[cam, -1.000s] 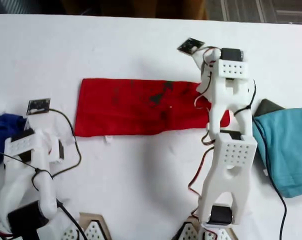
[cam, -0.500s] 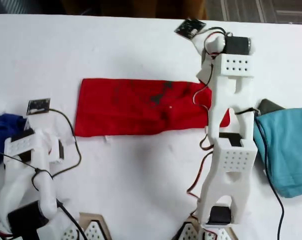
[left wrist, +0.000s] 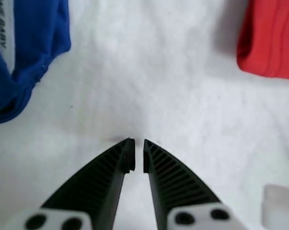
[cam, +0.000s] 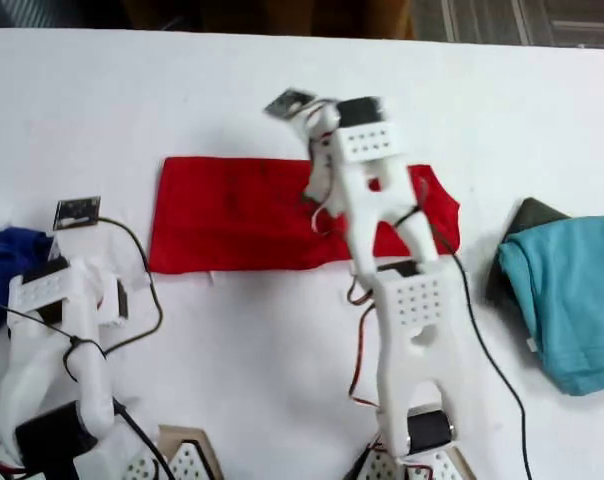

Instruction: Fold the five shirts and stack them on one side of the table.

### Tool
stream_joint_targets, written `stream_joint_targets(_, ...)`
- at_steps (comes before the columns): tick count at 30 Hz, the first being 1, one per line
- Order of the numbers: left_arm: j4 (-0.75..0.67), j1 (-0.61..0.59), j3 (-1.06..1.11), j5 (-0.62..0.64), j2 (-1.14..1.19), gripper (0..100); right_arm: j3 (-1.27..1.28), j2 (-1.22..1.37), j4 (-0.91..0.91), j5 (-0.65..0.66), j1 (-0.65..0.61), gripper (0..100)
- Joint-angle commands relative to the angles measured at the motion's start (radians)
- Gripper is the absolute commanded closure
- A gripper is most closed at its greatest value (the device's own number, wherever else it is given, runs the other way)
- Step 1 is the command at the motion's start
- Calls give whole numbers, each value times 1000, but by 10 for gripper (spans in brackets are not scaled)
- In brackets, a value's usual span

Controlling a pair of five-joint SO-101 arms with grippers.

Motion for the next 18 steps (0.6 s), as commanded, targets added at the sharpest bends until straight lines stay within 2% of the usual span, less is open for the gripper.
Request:
stream_joint_targets(1, -9, -9, -2, 2, -28, 940, -5, 19, -25, -14, -10, 980)
stream_joint_targets(7, 8, -15, -44, -2, -28, 940, -35, -42, 24, -14, -39, 980)
stream_joint_targets(13, 255, 15, -328, 14, -26, 912, 12, -266, 25, -112, 7, 980)
stream_joint_targets(16, 379, 15, -490, 114, -23, 839, 140, -394, 25, -132, 41, 980)
stream_joint_targets(18, 445, 20, -590, 163, 14, 828, 241, -492, 25, -132, 58, 980)
